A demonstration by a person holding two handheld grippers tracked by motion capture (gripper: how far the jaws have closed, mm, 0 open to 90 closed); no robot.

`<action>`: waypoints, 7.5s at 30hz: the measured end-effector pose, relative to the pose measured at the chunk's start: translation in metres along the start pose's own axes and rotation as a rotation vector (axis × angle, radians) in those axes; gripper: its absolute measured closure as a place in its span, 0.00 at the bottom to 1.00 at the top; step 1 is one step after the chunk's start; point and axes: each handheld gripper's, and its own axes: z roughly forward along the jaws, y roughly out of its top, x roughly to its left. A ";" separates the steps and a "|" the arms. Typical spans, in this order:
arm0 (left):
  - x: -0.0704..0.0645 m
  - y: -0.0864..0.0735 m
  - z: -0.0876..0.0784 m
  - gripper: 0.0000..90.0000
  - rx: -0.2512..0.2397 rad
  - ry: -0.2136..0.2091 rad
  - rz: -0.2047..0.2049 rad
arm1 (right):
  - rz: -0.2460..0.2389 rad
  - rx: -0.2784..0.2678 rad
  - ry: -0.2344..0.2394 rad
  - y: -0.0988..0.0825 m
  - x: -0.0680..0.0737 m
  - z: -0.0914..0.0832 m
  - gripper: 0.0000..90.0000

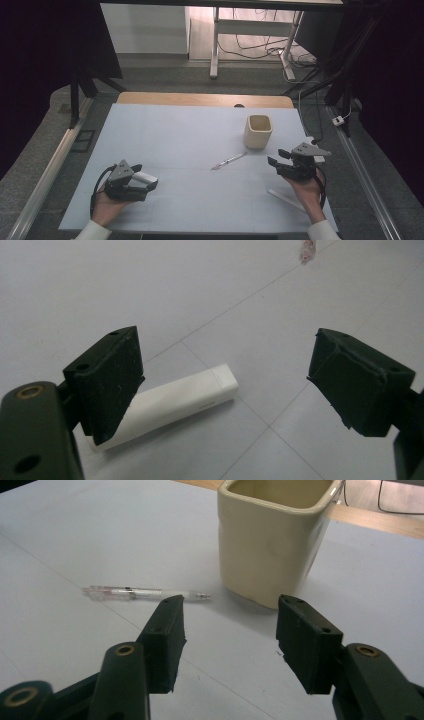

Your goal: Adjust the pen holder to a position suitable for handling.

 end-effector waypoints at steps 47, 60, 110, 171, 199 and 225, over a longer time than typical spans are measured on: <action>-0.002 -0.002 0.003 0.16 0.010 -0.006 0.018 | 0.049 0.059 -0.137 0.034 -0.047 0.045 0.99; -0.003 -0.002 0.004 0.16 0.015 -0.003 0.020 | 0.093 0.105 -0.138 0.035 -0.063 0.063 0.99; -0.003 -0.003 0.005 0.16 0.022 0.000 0.023 | 0.066 0.156 -0.166 0.032 -0.065 0.099 0.99; -0.003 -0.003 0.007 0.16 0.030 0.000 0.025 | 0.061 0.218 -0.193 0.035 -0.052 0.116 0.99; -0.003 -0.003 0.006 0.16 0.027 -0.001 0.028 | 0.032 0.224 -0.177 0.043 -0.032 0.133 0.99; -0.002 -0.003 0.001 0.16 0.006 -0.015 0.022 | 0.016 0.253 -0.138 0.062 0.001 0.169 0.99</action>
